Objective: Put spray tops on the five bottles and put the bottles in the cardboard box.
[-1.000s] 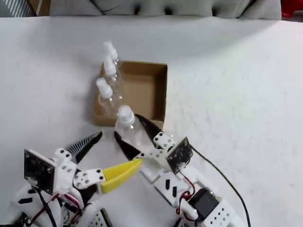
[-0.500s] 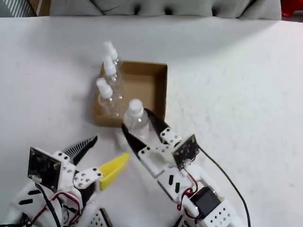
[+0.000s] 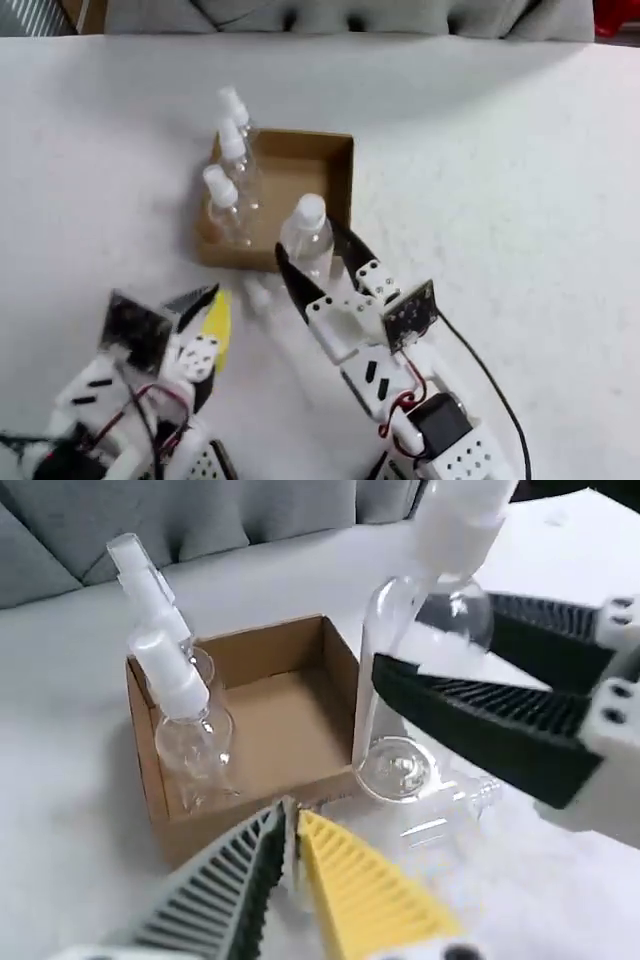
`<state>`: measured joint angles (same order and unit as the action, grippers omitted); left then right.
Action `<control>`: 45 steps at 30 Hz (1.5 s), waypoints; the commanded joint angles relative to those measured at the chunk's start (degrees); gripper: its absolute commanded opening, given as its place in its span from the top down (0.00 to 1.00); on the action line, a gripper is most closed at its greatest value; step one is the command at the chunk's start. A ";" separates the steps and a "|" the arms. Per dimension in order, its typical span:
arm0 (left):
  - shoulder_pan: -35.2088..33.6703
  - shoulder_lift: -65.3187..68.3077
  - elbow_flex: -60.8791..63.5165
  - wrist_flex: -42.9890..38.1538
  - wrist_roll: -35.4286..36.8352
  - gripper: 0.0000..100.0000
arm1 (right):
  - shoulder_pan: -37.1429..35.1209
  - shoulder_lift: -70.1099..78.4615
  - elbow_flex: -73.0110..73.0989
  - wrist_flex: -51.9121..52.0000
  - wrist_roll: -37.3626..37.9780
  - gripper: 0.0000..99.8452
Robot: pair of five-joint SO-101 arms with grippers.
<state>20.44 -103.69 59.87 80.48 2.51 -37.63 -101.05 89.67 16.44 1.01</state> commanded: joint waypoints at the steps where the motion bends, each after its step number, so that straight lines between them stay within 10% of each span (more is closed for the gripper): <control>1: 0.22 -0.22 5.45 -7.30 0.09 0.98 | 0.57 -0.04 -5.01 -2.59 -0.79 0.98; 17: 20.18 -0.22 9.76 -10.55 5.45 0.98 | 0.04 7.69 -5.10 -17.01 -16.53 0.98; 34: 6.73 -0.22 27.78 -33.41 5.54 0.98 | -4.62 14.64 -7.91 -9.27 -18.55 0.98; 45: 5.93 -0.22 28.57 -31.56 5.10 0.98 | -0.13 14.73 -8.62 -8.84 -18.46 0.98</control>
<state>27.65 -102.90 89.32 48.40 7.78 -40.88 -86.81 84.31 8.62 -17.36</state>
